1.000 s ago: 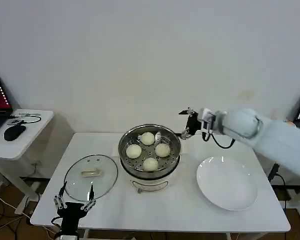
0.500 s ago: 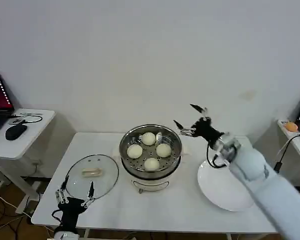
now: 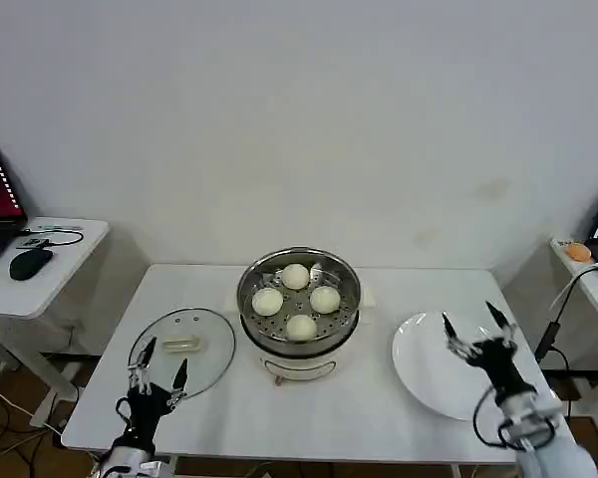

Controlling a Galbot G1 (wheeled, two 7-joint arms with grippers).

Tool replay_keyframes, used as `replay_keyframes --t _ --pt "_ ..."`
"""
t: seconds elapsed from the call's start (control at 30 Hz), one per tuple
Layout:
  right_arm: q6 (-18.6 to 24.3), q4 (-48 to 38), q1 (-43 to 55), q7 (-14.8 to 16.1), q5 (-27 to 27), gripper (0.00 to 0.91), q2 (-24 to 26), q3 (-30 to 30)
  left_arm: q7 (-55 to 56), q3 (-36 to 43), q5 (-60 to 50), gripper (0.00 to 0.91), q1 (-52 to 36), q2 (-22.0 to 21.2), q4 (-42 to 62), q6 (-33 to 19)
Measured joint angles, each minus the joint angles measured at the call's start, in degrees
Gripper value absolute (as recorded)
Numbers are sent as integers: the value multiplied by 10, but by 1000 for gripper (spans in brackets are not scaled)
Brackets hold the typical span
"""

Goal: Take steamed baozi put them in steamer then cover it.

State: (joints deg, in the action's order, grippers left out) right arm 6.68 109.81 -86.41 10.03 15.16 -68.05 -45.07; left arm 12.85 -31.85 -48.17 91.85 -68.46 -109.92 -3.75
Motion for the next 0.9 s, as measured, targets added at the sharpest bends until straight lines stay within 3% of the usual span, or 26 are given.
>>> replay_keyframes --t 0.37,0.9 --pt "30 15 -88 -10 -17 907 -60 -70 -8 26 -152 907 -99 35 131 -1" --pt "46 38 -138 -19 -40 907 -100 -99 -14 52 -225 907 -228 38 281 5"
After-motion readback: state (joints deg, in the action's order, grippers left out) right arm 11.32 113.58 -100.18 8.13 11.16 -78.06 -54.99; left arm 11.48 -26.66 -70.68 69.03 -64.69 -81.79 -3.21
